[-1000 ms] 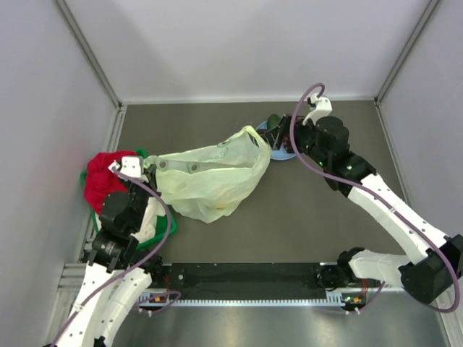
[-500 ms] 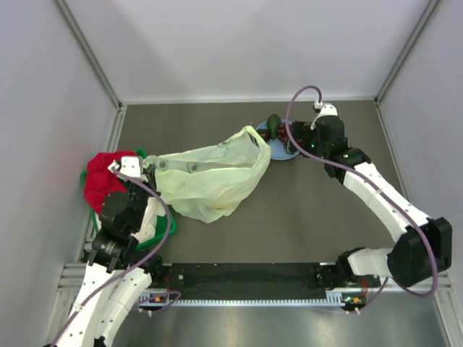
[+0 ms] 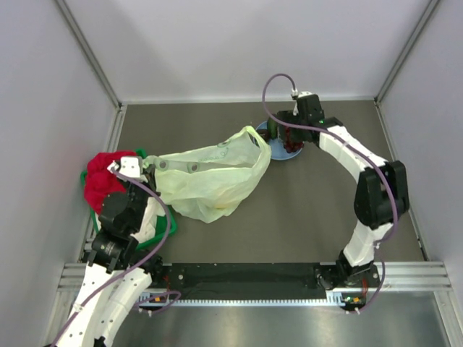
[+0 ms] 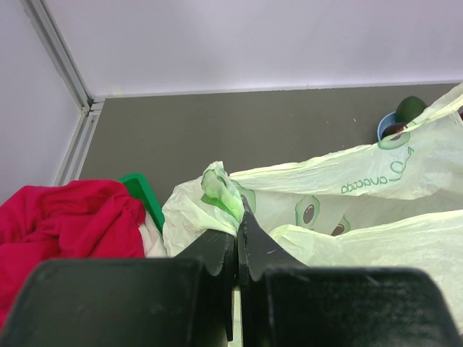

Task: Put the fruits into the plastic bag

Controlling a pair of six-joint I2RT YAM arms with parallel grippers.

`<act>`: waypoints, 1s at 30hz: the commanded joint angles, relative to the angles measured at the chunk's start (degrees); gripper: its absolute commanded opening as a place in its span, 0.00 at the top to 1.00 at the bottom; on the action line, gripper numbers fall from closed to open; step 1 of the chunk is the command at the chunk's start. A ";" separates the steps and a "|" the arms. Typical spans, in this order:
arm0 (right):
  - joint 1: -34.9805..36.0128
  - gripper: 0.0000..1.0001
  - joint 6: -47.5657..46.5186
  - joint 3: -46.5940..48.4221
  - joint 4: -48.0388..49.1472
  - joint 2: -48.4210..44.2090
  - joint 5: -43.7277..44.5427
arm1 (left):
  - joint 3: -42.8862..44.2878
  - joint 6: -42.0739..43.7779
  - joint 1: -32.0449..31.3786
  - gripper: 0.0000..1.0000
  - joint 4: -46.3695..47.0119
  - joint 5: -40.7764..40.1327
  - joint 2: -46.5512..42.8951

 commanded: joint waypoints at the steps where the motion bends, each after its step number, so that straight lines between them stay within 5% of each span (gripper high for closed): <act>1: -0.33 0.01 -6.31 8.56 -1.45 5.65 0.34 | 0.03 -0.28 0.24 1.00 2.77 0.38 -0.38; 30: -0.59 0.01 -12.91 19.47 0.30 23.68 8.25 | -0.06 0.07 0.24 1.00 2.86 0.82 1.73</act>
